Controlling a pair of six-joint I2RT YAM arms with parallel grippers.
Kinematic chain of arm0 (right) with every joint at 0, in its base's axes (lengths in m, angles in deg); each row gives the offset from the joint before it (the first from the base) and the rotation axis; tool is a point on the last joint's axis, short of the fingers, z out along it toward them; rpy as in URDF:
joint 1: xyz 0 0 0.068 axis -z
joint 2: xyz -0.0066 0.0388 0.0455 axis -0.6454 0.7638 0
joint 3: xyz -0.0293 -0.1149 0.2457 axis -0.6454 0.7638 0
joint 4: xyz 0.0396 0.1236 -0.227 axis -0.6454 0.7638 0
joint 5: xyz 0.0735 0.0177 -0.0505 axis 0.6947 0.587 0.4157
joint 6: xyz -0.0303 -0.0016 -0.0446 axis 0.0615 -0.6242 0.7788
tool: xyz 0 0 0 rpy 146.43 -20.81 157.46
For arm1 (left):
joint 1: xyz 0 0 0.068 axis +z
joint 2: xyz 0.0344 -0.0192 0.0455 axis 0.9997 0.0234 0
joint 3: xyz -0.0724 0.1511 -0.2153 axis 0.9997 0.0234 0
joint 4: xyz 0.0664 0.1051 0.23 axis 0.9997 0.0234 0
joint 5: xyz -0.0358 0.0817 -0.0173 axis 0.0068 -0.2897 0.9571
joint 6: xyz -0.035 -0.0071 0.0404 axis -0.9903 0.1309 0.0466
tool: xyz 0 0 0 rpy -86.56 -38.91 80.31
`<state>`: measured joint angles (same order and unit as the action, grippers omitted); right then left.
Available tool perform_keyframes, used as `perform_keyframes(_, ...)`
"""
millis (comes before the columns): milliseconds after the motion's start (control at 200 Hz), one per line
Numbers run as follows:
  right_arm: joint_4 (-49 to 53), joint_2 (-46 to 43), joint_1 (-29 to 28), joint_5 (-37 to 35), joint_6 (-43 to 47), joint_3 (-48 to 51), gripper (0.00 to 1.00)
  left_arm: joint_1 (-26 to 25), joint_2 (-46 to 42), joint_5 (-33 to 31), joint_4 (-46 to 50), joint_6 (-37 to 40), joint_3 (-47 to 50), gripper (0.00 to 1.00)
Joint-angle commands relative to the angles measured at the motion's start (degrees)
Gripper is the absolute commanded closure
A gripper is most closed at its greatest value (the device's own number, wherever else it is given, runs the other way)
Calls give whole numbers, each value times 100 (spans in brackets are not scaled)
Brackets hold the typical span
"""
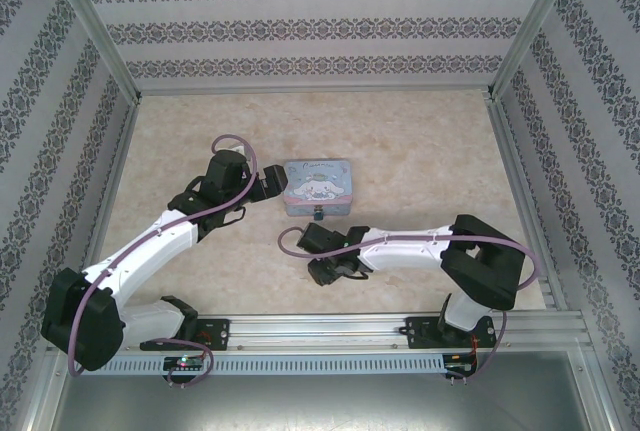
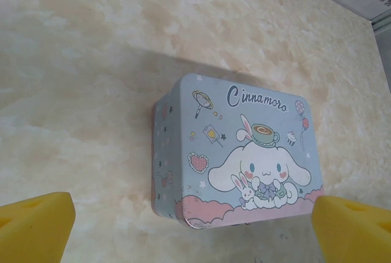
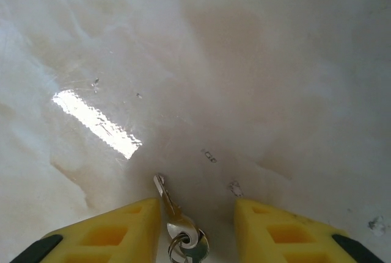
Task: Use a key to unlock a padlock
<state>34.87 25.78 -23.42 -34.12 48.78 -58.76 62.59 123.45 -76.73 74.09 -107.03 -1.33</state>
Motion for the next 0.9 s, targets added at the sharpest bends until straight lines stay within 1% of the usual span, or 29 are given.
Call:
perform_keyframes(0, 151, 233, -140, -53, -70, -16, 62, 61, 57, -57, 70, -49, -140, 0)
perform_keyframes(150, 182, 263, -219, -127, -149, 8, 63, 59, 105, -49, 49, -64, -150, 0)
perform_keyframes(415, 147, -27, -293, -251, -325, 332, 63, 61, 128, -58, 19, -54, -143, 1)
perform_keyframes(625, 140, -88, -318, -252, -367, 344, 64, 65, 198, -23, 3, -45, -164, 1)
perform_keyframes(700, 119, -98, -326, -240, -375, 362, 67, 61, 211, -16, -3, -42, -163, 1)
perform_keyframes(894, 62, -99, -319, -297, -394, 362, 81, 59, 229, -4, -13, -46, -162, 1)
